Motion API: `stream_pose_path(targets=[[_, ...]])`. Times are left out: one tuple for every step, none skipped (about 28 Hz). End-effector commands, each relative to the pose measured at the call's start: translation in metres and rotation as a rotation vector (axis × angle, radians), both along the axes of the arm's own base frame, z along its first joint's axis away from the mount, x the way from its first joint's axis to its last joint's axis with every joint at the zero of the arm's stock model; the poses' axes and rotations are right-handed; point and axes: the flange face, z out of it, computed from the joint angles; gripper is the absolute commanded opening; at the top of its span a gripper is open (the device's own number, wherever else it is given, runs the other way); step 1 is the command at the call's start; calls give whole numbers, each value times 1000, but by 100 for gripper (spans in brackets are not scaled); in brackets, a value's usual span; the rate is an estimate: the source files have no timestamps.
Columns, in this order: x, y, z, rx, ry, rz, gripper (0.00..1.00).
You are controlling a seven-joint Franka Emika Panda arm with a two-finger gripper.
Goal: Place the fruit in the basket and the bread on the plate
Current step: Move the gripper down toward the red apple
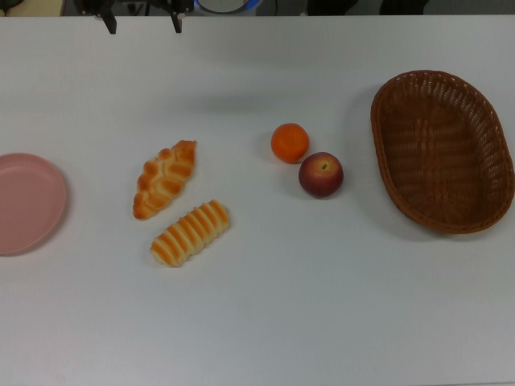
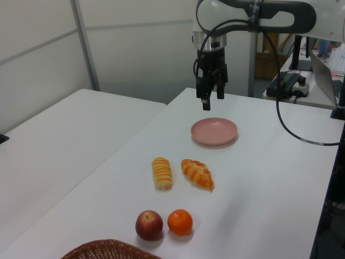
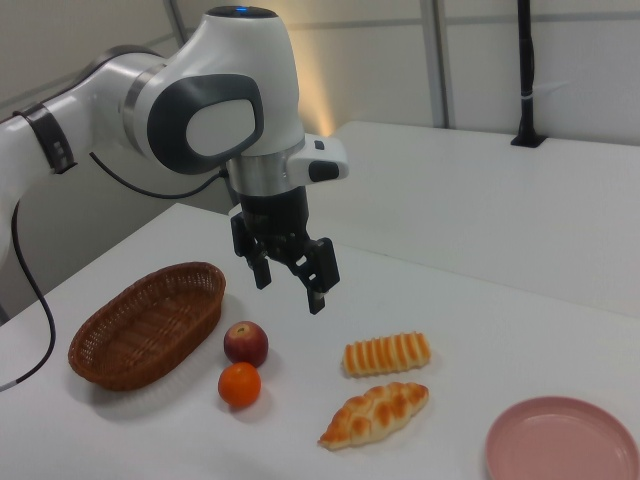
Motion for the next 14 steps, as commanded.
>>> stream_pose_path(targets=[[22, 16, -23, 8, -63, 22, 100], [24, 22, -27, 9, -66, 27, 100], [26, 28, -31, 9, -67, 28, 100], [27, 31, -37, 9, -61, 14, 100], [30, 34, -44, 8, -55, -3, 100], [36, 47, -51, 1, -55, -34, 100], [39, 58, -56, -5, -54, -41, 100], [41, 68, -60, -8, -54, -43, 100], [43, 75, -64, -15, -53, -40, 100], [45, 84, -67, -25, -56, -31, 100], [46, 92, -71, -37, -57, -19, 100], [49, 109, -84, -56, -49, 6, 100], [51, 118, -89, -60, -47, 9, 100], [53, 126, -93, -62, -52, 7, 100]])
